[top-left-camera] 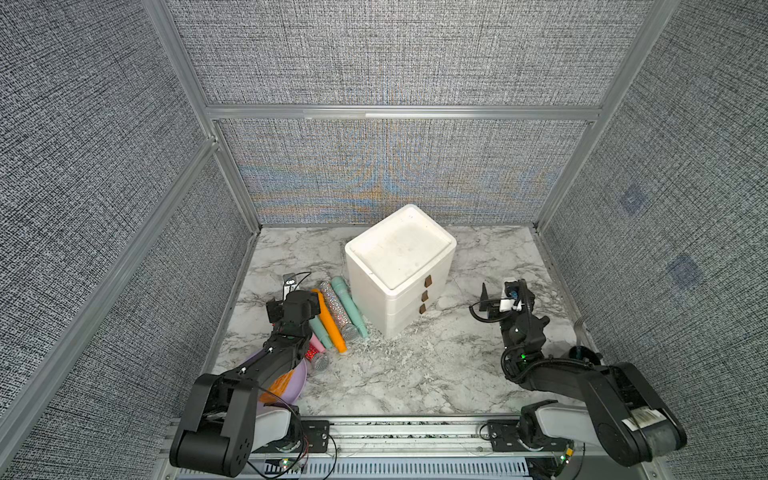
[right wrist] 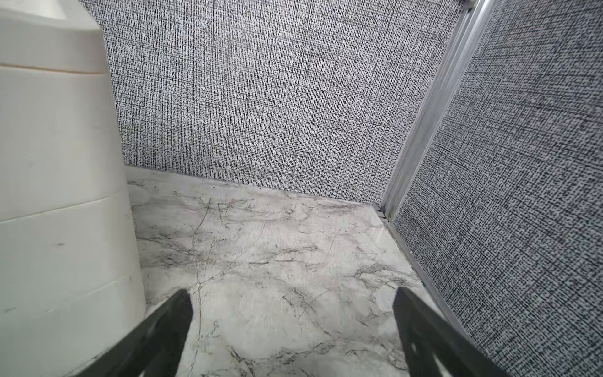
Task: Take the microphone out of the drawer
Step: Reset both arms
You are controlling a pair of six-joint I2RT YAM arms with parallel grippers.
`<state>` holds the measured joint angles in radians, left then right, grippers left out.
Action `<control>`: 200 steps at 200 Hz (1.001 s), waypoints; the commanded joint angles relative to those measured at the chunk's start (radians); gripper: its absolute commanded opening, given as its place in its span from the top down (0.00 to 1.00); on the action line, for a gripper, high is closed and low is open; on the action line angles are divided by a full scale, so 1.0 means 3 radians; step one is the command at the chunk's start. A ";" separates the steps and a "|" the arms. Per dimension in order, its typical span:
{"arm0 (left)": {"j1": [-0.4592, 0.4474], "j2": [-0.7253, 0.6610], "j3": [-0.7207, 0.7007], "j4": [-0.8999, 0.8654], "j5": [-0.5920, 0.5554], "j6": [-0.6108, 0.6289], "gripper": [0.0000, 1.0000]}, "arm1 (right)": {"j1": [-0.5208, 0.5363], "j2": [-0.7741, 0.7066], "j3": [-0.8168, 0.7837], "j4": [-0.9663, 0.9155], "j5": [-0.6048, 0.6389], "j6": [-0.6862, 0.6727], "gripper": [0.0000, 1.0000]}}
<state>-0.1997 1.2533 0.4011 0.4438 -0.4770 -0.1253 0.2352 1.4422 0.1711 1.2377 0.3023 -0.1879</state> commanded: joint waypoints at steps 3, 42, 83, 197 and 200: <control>0.0004 0.0089 0.0026 0.0385 0.0386 0.0288 0.00 | -0.0014 0.0006 0.0030 0.0167 -0.0064 -0.0024 0.02; 0.0003 0.0250 -0.0012 0.0687 0.0560 0.0482 0.00 | -0.0055 0.0030 0.0030 0.0210 0.0056 0.0071 0.02; 0.0006 0.0528 0.0232 0.0489 0.0680 0.0556 0.00 | -0.0229 0.0102 0.0103 0.0155 0.0204 0.0351 0.02; 0.0131 0.0740 0.0510 0.0186 0.0388 0.0274 0.00 | -0.0607 0.0263 0.0124 0.0170 -0.0225 0.0697 0.02; 0.0132 0.0738 0.0509 0.0190 0.0387 0.0267 0.00 | -0.0607 0.0264 0.0122 0.0169 -0.0225 0.0693 0.02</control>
<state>-0.1612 1.4734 0.5510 0.5209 -0.3416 -0.0208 0.0521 1.5249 0.2012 1.2446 0.2531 0.0128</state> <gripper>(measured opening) 0.999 0.977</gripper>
